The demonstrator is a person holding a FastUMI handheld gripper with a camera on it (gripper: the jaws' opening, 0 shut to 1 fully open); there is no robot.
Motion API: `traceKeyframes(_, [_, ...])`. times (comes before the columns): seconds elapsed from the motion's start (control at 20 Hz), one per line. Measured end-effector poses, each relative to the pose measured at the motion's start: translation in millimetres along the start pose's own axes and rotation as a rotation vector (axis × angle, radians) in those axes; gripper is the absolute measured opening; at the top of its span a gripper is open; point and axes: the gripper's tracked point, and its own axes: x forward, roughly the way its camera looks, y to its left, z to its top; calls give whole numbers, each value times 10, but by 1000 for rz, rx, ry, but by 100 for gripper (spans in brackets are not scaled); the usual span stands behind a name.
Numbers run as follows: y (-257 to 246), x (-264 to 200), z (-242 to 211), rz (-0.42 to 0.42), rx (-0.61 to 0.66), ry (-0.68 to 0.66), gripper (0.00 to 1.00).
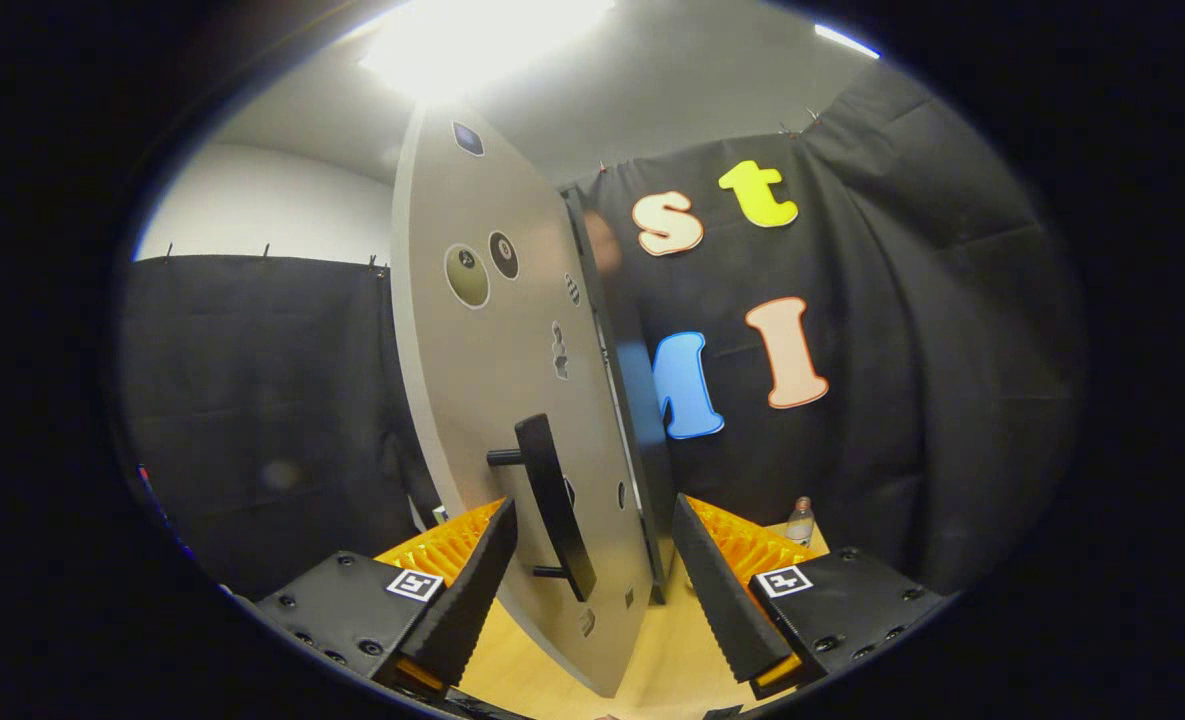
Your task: Open the shoe cabinet door, grab the shoes and put them into the shoe cabinet, then close the shoe cabinet door.
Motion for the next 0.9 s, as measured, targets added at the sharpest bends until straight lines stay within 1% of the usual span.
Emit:
traceKeyframes(0.15, [58, 41, -45, 80, -21, 34, 97])
traceKeyframes(0.4, [144, 102, -54, 178, -60, 43, 96])
traceKeyframes(0.7, [467, 266, -78, 265, -105, 59, 97])
traceKeyframes(0.9, [671, 393, -144, 297, -117, 62, 96])
